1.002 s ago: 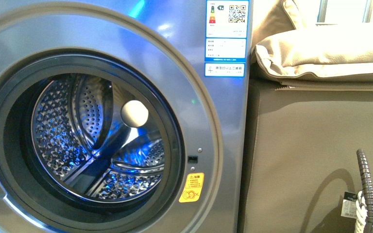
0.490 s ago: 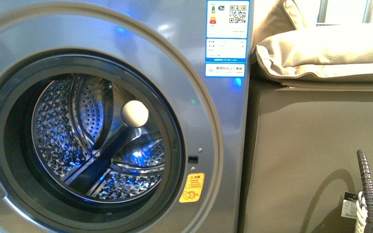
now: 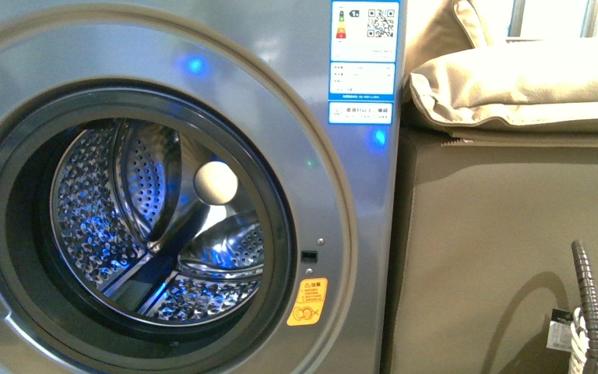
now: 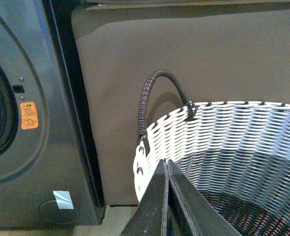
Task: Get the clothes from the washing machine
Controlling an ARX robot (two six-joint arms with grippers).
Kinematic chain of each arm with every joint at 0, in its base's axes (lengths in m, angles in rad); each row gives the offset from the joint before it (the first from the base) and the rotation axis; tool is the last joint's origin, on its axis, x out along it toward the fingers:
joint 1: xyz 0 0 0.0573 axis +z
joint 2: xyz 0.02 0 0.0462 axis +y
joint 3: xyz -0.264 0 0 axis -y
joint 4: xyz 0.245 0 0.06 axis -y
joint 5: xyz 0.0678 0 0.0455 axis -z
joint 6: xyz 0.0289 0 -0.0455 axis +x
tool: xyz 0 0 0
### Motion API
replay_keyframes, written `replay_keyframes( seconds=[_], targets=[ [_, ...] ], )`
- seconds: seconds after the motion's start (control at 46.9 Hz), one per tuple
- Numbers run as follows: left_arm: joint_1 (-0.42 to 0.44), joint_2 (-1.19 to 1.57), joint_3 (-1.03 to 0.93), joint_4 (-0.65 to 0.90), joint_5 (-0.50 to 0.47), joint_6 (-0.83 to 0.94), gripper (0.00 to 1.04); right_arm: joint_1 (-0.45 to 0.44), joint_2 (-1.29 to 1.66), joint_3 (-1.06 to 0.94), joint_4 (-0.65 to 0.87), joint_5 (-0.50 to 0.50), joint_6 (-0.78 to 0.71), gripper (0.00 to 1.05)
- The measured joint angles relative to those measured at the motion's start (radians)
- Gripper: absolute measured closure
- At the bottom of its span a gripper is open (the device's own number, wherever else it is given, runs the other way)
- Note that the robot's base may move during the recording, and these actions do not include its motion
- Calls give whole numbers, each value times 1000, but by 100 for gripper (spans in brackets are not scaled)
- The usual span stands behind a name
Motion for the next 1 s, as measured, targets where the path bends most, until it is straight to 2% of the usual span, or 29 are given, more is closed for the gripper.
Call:
replay_keyframes(
  seconds=[0.149,0.299,0.597,0.704,0.832,1.002],
  targets=[
    [76,-81,-159,51,89,2,102,0,-1,0,-1,0,0,102],
    [153,-167,-285,94,153,3,101,0,-1,0,-1,-1,0,102],
    [246,-275,-436,129,244,3,101,0,-1,0,-1,0,0,102],
    [335,-309,-470,130,355,4,101,0,-1,0,-1,0,0,102],
    [373,-343,-504,133,362,3,101,0,-1,0,-1,0,0,102],
    [373,-384,-544,133,368,3,101,0,-1,0,-1,0,0,102]
  ],
)
